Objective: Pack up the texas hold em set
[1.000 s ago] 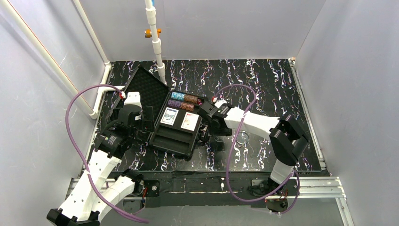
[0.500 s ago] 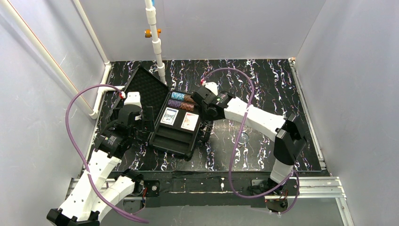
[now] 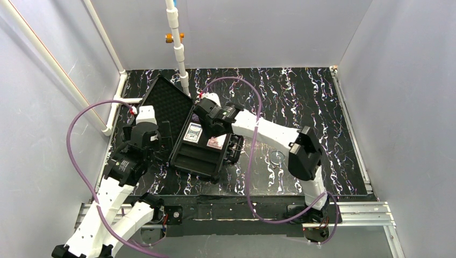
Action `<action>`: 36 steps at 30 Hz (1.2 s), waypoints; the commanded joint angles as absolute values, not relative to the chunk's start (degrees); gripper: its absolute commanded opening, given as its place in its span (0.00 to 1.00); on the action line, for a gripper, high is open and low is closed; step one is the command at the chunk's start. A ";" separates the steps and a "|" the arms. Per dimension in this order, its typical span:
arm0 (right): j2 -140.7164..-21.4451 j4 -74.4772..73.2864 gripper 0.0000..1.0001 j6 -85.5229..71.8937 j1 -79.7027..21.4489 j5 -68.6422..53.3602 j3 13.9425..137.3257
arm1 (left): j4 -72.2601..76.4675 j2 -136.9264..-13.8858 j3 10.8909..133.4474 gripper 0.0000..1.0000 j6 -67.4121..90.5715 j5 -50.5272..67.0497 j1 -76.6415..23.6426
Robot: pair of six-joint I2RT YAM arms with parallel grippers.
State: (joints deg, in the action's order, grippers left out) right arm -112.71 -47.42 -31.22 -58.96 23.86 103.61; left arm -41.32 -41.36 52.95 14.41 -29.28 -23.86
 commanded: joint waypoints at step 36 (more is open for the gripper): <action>-136.19 -40.56 0.40 -28.15 -61.62 24.76 131.13 | -41.42 -35.02 51.25 0.98 15.30 -38.23 -23.91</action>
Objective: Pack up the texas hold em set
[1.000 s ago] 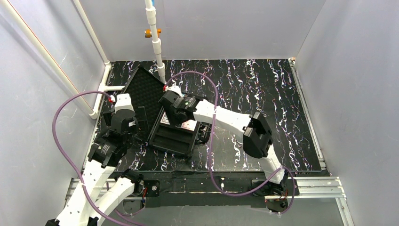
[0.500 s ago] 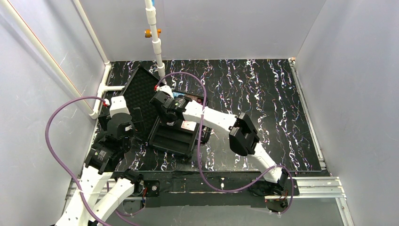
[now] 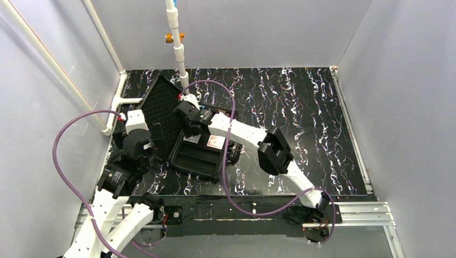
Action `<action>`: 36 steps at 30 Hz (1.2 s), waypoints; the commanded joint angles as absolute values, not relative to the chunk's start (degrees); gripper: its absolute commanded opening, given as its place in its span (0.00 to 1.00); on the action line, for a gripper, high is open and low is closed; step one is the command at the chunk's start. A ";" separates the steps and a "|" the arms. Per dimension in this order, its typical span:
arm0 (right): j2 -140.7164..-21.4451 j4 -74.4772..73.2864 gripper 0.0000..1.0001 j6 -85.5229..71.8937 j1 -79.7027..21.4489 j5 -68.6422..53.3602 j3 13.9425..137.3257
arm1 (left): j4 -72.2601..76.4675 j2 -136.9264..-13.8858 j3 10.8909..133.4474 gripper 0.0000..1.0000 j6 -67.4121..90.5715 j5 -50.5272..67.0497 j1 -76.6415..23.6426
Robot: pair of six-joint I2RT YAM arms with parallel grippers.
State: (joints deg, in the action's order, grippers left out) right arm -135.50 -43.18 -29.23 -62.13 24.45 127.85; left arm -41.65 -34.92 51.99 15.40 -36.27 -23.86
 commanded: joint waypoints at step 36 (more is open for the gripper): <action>-132.34 -38.55 0.94 -26.57 -61.08 22.95 129.34 | -40.69 -34.98 50.80 0.98 14.68 -37.44 -23.92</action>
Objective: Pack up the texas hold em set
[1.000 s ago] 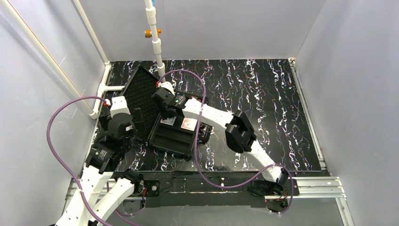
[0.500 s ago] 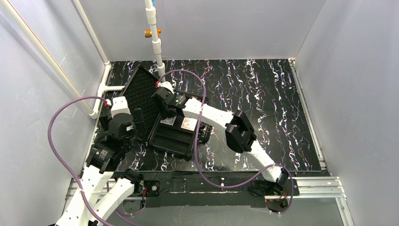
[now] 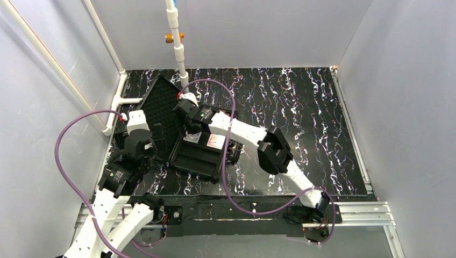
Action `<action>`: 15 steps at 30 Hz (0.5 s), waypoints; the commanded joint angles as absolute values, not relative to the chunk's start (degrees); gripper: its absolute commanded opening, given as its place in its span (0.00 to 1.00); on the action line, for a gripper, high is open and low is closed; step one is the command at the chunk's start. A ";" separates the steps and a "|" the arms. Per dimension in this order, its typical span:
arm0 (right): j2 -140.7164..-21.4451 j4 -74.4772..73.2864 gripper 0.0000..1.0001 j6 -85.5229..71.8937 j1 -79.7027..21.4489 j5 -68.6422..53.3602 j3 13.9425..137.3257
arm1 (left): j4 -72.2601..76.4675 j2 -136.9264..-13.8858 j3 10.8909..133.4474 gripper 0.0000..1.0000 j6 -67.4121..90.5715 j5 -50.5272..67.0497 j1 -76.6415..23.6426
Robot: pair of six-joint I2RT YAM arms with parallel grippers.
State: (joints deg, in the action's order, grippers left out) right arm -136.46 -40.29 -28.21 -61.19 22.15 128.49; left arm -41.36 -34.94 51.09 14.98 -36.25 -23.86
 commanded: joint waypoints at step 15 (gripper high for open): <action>-111.44 -39.79 0.98 -19.83 -58.54 34.82 115.66 | -40.69 -34.80 50.80 0.98 14.59 -36.60 -23.92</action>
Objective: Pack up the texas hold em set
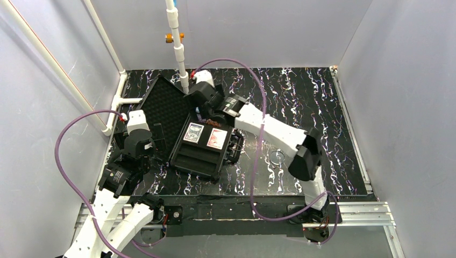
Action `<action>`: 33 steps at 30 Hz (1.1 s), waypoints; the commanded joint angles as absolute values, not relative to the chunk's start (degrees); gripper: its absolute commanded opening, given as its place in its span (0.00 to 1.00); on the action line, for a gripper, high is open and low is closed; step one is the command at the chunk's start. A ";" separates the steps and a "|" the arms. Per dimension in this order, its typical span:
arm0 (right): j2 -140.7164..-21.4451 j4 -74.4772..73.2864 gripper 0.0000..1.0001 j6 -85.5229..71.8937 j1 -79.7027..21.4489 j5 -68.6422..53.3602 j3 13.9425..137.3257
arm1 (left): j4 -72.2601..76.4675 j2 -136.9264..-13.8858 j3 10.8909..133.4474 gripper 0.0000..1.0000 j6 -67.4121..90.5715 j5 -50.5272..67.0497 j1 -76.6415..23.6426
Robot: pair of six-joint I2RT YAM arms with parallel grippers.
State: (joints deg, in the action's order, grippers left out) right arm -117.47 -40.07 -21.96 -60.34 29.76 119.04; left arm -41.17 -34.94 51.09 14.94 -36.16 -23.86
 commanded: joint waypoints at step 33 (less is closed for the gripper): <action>-86.84 -45.26 0.98 -46.37 -42.05 28.02 65.15 | -40.69 -35.95 51.06 0.98 14.68 -33.85 -23.92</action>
State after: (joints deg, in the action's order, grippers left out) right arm -88.42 -43.35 -39.70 -42.94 29.80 68.84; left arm -40.77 -35.77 51.09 14.81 -33.63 -23.86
